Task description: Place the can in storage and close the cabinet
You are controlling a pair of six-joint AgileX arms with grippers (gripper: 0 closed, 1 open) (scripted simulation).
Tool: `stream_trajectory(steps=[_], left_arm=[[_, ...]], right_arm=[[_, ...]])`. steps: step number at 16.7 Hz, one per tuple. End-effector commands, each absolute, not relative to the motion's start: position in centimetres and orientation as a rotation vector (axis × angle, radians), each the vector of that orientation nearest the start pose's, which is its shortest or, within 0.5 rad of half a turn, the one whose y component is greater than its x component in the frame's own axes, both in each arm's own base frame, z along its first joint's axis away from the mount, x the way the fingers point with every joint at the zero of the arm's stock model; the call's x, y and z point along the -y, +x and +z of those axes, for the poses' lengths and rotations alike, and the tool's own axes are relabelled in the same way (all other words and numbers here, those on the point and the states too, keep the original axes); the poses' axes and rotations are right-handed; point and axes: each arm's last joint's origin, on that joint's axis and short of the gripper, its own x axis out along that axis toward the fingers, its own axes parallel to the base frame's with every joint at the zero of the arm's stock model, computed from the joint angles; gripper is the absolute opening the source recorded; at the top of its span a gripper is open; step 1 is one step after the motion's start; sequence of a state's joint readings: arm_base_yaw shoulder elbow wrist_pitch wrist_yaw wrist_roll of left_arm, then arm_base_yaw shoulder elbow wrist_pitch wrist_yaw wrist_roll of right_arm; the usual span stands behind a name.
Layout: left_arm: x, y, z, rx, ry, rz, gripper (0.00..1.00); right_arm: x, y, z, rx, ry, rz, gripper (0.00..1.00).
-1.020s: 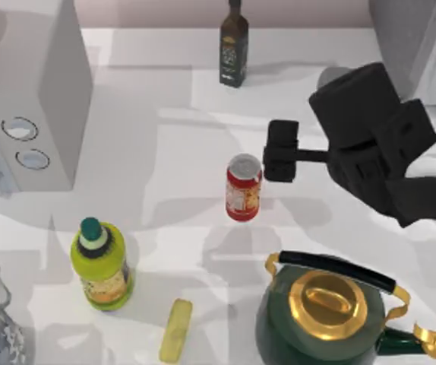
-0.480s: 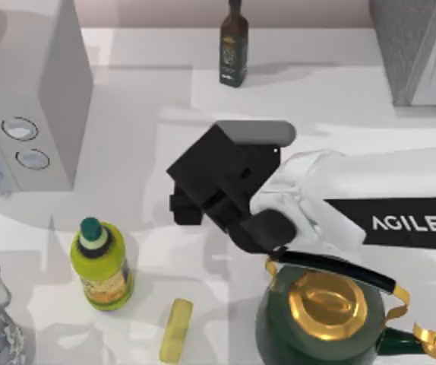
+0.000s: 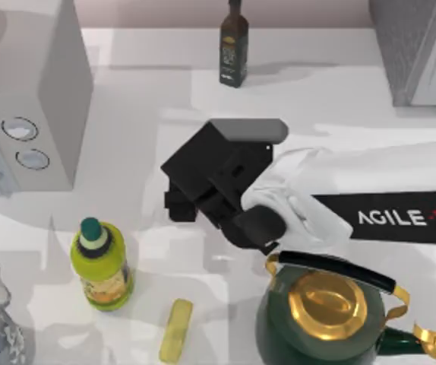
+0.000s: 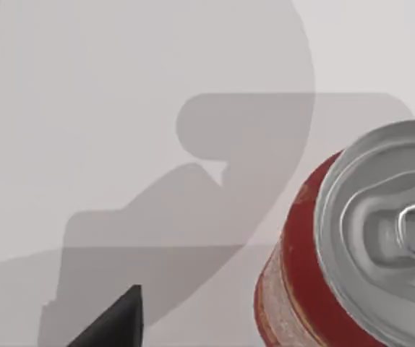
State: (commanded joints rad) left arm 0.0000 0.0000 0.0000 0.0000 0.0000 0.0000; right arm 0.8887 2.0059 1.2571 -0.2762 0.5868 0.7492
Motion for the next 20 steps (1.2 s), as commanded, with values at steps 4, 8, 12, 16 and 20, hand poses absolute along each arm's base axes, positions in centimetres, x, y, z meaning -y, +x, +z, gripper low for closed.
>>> stream_trajectory(steps=[4, 8, 12, 16, 20], left_arm=[[0.1, 10.6, 16.0, 0.000, 0.000, 0.000, 1.00], [0.1, 10.6, 16.0, 0.000, 0.000, 0.000, 1.00], [0.1, 10.6, 16.0, 0.000, 0.000, 0.000, 1.00], [0.1, 10.6, 16.0, 0.000, 0.000, 0.000, 1.00], [0.1, 10.6, 16.0, 0.000, 0.000, 0.000, 1.00]], right_arm=[[-31.6, 29.7, 11.1, -0.795, 0.007, -0.010, 1.00], [-30.8, 30.0, 10.0, -0.793, 0.008, -0.009, 1.00], [-30.3, 29.8, 9.7, -0.794, 0.006, -0.009, 1.00], [-30.3, 29.8, 9.7, -0.794, 0.006, -0.009, 0.85], [-30.3, 29.8, 9.7, -0.794, 0.006, -0.009, 0.55]])
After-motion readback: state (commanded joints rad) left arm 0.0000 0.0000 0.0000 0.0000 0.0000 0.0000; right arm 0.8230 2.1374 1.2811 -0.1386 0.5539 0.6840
